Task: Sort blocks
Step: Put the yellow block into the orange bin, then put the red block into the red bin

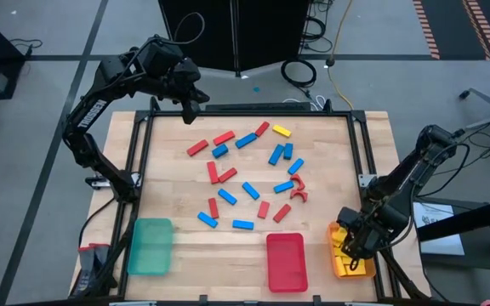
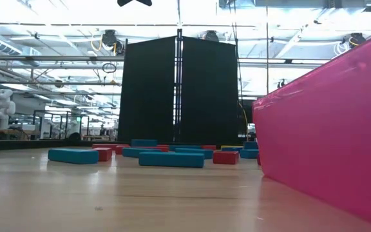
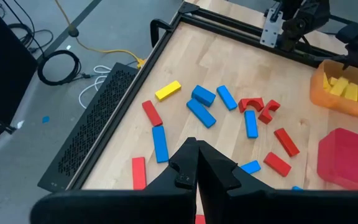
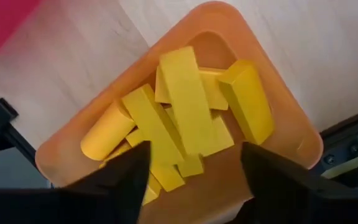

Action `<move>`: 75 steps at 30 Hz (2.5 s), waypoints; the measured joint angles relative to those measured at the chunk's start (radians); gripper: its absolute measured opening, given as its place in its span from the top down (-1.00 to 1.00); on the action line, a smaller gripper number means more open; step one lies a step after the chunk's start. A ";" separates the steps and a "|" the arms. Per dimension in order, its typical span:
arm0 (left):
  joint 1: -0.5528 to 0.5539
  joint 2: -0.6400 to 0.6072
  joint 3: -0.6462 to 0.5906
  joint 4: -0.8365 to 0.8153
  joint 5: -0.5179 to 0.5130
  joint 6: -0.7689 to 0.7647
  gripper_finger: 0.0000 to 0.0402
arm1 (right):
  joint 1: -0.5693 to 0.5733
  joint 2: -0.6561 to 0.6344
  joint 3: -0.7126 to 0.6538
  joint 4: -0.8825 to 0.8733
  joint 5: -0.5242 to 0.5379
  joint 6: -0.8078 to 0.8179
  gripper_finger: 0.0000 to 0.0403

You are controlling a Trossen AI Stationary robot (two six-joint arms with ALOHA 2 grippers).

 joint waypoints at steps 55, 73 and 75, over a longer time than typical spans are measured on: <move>0.000 0.001 0.000 -0.083 -0.002 -0.001 0.97 | -1.661 0.819 0.838 0.019 -0.070 -1.918 -0.23; 0.000 0.001 0.000 -0.101 -0.027 -0.001 0.97 | -1.678 0.804 0.822 -0.094 -0.157 -2.017 -0.04; 0.000 0.001 0.000 -0.114 -0.034 0.000 0.97 | -1.680 0.769 0.822 -0.114 -0.150 -2.063 0.15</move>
